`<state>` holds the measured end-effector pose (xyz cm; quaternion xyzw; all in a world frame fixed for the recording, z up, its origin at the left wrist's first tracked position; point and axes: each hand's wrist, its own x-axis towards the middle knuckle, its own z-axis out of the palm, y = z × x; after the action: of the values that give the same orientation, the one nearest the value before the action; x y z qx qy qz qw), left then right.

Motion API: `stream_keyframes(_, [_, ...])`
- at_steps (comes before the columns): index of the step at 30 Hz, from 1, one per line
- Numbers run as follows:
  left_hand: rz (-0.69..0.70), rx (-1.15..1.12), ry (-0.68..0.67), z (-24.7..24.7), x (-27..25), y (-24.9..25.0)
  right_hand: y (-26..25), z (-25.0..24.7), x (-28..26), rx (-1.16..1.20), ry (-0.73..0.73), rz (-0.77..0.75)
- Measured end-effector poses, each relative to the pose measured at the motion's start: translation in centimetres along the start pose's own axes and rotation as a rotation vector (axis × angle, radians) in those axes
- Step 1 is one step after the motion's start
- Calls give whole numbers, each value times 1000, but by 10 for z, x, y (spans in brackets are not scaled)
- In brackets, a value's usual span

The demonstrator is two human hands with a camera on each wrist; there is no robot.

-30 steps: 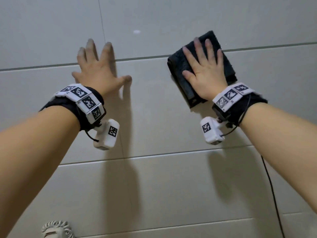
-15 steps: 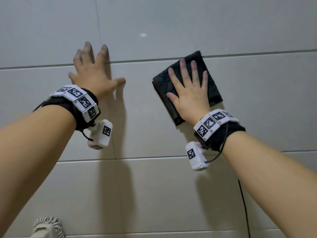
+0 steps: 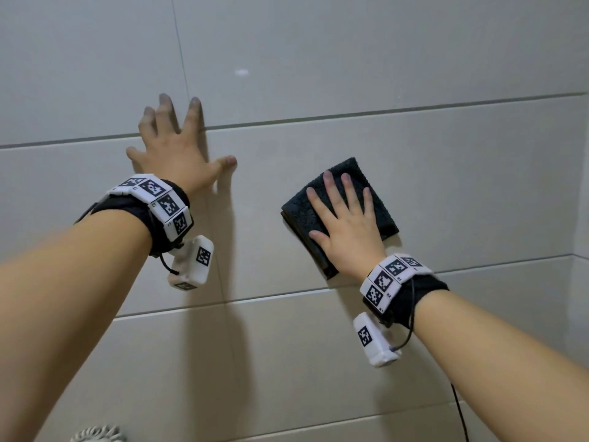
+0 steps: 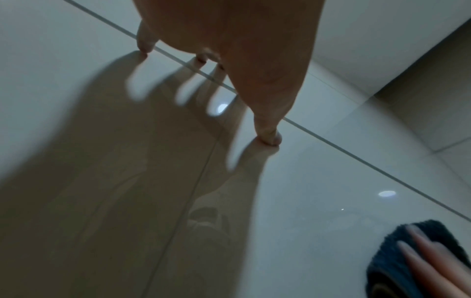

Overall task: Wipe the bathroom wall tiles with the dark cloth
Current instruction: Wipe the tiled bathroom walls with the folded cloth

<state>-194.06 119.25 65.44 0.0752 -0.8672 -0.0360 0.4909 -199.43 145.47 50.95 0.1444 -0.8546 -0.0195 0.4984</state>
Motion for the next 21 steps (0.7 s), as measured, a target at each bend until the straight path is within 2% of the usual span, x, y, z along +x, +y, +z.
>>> stream_keyframes(5, [45, 26, -36, -2, 1, -6, -4, -7, 6, 15, -23, 40])
stream_keyframes(9, [79, 48, -97, -7, 3, -12, -5, -35, 47, 75, -17, 152])
stream_keyframes(15, [74, 99, -103, -6, 7, -10, -29, -55, 91, 154, 13, 295])
stream_keyframes(16, [75, 106, -106, -6, 8, -11, -36, -56, 92, 144, 18, 270])
stream_keyframes(19, [83, 106, -97, -6, 9, -11, -64, -55, 96, 75, 16, 49])
stream_keyframes(21, [82, 105, -88, -7, 7, -10, -73, -53, 99, 61, 5, -13])
